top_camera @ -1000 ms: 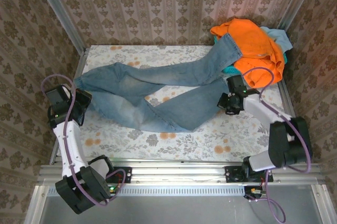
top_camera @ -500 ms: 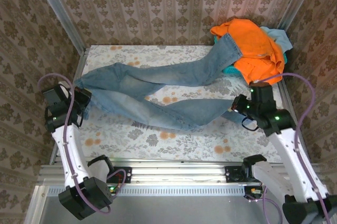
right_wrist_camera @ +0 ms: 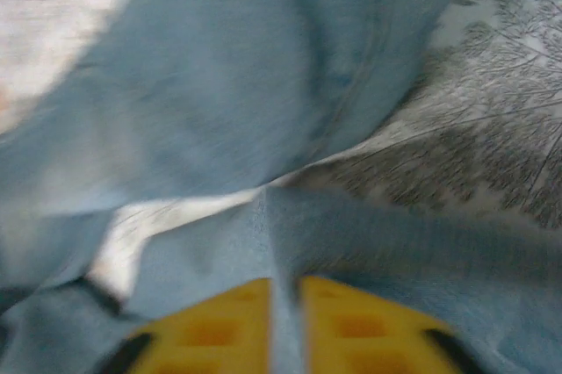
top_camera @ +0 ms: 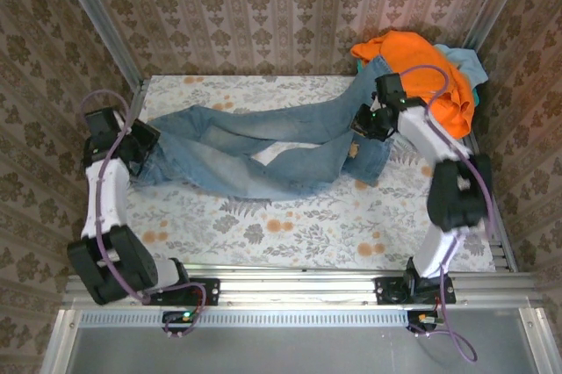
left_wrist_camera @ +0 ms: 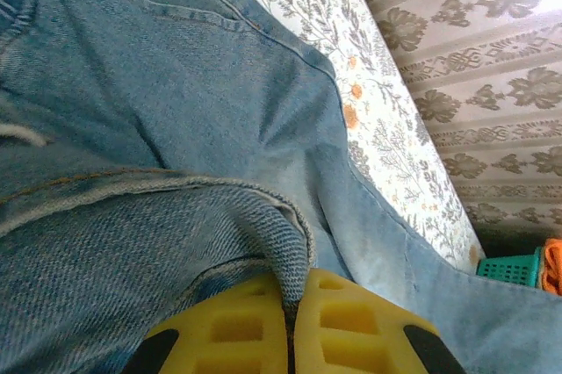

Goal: Fold and stack the trousers

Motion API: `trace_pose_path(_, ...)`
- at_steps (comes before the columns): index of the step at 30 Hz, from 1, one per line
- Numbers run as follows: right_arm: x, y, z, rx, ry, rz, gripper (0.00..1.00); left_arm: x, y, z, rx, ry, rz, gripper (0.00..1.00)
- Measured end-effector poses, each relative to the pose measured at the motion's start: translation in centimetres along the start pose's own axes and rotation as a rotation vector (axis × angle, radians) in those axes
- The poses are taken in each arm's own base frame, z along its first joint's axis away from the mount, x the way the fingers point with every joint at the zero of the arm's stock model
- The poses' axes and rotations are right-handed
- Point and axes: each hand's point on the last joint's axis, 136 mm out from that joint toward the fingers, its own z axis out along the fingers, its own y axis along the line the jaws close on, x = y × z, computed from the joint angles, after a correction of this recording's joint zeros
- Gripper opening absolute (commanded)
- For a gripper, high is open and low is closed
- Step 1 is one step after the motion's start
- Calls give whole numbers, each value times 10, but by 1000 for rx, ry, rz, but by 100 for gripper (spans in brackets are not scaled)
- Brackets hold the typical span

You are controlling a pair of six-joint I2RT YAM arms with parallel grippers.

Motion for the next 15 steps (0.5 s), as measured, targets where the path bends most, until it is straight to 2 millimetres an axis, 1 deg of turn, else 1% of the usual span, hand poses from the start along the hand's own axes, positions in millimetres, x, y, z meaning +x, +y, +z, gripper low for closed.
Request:
trace_pose_path(1,-14,-10,22,24,20,36,43,-3,0,8,-4,4,0,0)
trace_pose_path(2,-28,-16,38,36,23,56,52,-6,0,14,-7,8,-3,0)
trace_pose_path(4,-50,-21,53,50,18,77,62,-13,-3,22,-7,8,-6,0)
trace_pose_path(5,-57,-20,52,52,11,78,65,-16,-4,26,-6,6,-11,0)
trace_pose_path(6,-60,-19,49,56,7,76,65,-20,-5,29,-4,1,-12,0)
trace_pose_path(9,-64,-12,29,57,-34,52,64,-28,-8,35,-2,-8,-19,0)
trace_pose_path(10,-60,-12,19,55,-55,43,62,-30,-9,36,-1,-10,-21,0)
trace_pose_path(11,-53,-14,8,51,-75,35,59,-30,-10,37,2,-12,-21,0)
trace_pose_path(12,-41,-18,-1,52,-78,33,57,-30,-11,37,3,-13,-21,0)
trace_pose_path(13,-23,-26,-13,60,-78,34,57,-30,-12,38,5,-12,-21,0)
trace_pose_path(15,10,-44,-27,81,-71,38,57,-29,-14,38,8,-10,-18,0)
